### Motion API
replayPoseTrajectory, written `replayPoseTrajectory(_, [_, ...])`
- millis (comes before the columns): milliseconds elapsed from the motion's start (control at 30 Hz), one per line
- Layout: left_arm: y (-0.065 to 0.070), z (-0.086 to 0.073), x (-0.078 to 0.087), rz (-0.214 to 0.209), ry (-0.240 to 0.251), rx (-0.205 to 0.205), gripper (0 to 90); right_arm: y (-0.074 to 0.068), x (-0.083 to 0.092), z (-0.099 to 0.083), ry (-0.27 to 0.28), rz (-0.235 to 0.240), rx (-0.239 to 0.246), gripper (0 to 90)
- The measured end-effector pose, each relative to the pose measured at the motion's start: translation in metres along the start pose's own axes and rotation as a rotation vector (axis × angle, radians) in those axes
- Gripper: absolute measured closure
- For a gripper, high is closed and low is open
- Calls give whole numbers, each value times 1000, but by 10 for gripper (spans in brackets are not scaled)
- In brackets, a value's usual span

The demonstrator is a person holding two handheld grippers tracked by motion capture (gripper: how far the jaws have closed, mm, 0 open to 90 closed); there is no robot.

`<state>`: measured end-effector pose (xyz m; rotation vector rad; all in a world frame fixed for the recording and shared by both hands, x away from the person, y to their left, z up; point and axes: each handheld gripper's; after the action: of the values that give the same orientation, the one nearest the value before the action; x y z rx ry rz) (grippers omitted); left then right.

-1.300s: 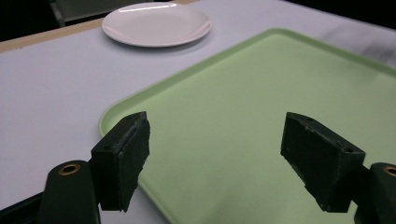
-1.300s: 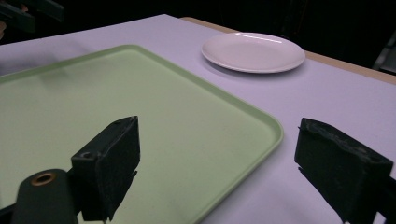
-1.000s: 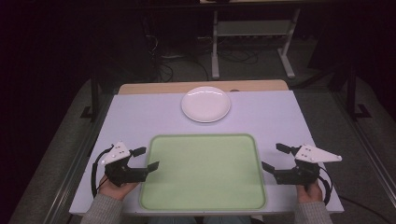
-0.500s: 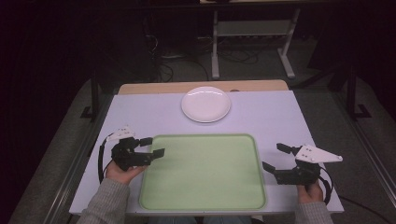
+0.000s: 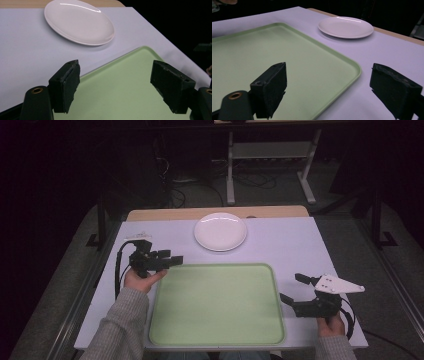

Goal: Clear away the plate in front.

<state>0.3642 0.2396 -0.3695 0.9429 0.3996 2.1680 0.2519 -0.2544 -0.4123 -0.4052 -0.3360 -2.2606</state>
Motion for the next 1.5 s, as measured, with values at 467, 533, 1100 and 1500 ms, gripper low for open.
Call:
replayPoseTrajectory(467, [-27,35,-36,14,-1,151,252,0,-2,1,2,10,3,133])
replayPoseTrajectory(533, [-29,41,-44,31,-16,163,250,0,-2,1,3,11,1,133])
replayPoseTrajectory(1100, [-58,59,-113,132,-48,422,281,2,-2,1,14,2,-10,133])
replayPoseTrajectory(1500, [-75,54,-148,136,-55,588,271,3,-1,1,18,7,-12,133])
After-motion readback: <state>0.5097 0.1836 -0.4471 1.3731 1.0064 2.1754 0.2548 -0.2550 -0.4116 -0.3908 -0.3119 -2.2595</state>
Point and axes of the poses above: each handheld gripper's, and its own axes: x roughly backward along the jaws, z roughly out of its top, y roughly to its right, and after that the axes turned 9 degrees about x, right-handed
